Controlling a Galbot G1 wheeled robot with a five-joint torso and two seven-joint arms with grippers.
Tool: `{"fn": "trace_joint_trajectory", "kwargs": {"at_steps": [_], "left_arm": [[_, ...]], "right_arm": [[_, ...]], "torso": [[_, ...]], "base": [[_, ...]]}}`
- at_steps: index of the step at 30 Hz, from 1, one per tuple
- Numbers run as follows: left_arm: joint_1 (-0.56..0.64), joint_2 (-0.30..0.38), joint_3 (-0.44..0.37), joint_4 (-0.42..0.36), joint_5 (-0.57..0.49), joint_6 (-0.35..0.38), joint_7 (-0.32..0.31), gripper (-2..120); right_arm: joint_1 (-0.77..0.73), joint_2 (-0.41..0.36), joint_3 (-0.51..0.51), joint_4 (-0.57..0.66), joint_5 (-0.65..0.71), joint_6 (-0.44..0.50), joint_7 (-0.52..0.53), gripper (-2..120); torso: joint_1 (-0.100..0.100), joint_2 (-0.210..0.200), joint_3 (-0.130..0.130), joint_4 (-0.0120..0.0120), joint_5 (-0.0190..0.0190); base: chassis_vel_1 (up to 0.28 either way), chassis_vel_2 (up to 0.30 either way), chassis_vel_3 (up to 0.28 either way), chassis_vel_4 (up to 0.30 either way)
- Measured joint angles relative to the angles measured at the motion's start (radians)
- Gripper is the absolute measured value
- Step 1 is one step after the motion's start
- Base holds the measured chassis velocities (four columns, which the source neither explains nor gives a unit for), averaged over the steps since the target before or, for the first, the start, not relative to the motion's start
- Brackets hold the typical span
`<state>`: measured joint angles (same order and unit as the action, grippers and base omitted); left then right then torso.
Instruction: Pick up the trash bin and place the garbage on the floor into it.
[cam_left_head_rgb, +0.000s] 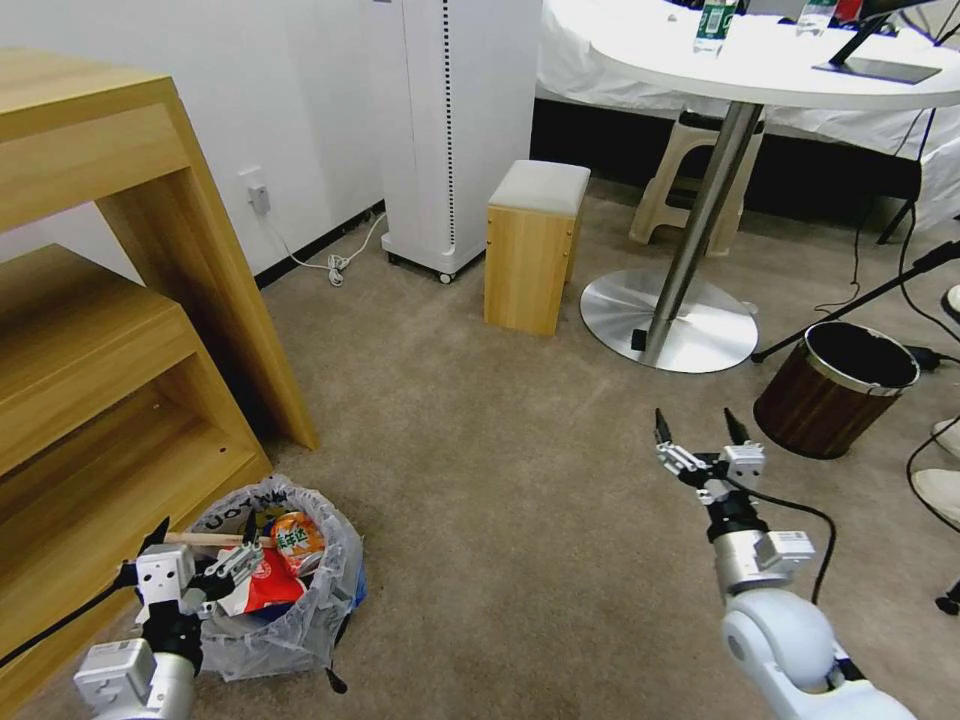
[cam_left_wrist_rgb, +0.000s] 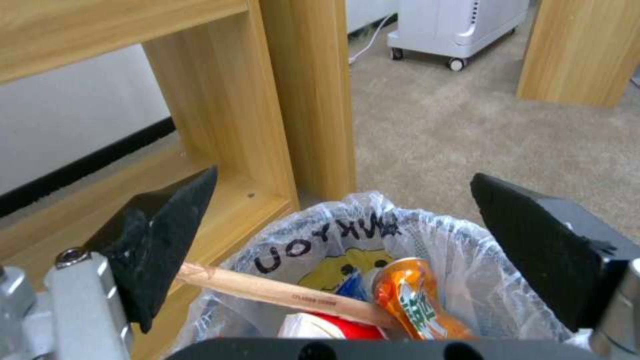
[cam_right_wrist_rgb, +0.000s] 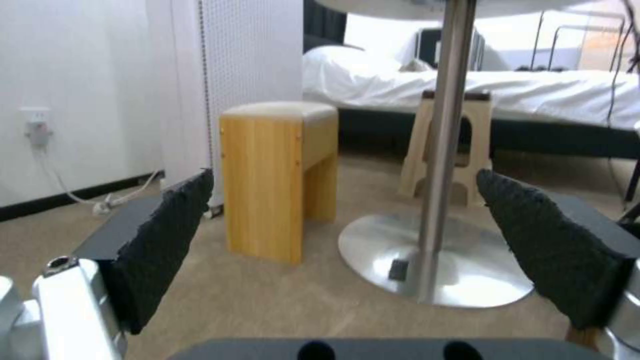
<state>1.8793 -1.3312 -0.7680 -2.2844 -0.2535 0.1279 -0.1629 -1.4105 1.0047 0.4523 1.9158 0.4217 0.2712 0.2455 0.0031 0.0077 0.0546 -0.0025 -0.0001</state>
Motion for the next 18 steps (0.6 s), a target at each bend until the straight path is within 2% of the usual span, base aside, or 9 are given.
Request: {"fn": "trace_joint_trajectory", "kwargs": {"at_steps": [18], "left_arm": [[-0.031, 0.008, -0.003, 0.029, -0.017, 0.017, -0.005, 100]], "right_arm": [[-0.003, 0.019, 0.002, -0.012, -0.026, 0.01, 0.013, 100]], "torso": [[0.0, 0.0, 0.0, 0.0, 0.0001]], "base": [[0.0, 0.0, 0.0, 0.0]]}}
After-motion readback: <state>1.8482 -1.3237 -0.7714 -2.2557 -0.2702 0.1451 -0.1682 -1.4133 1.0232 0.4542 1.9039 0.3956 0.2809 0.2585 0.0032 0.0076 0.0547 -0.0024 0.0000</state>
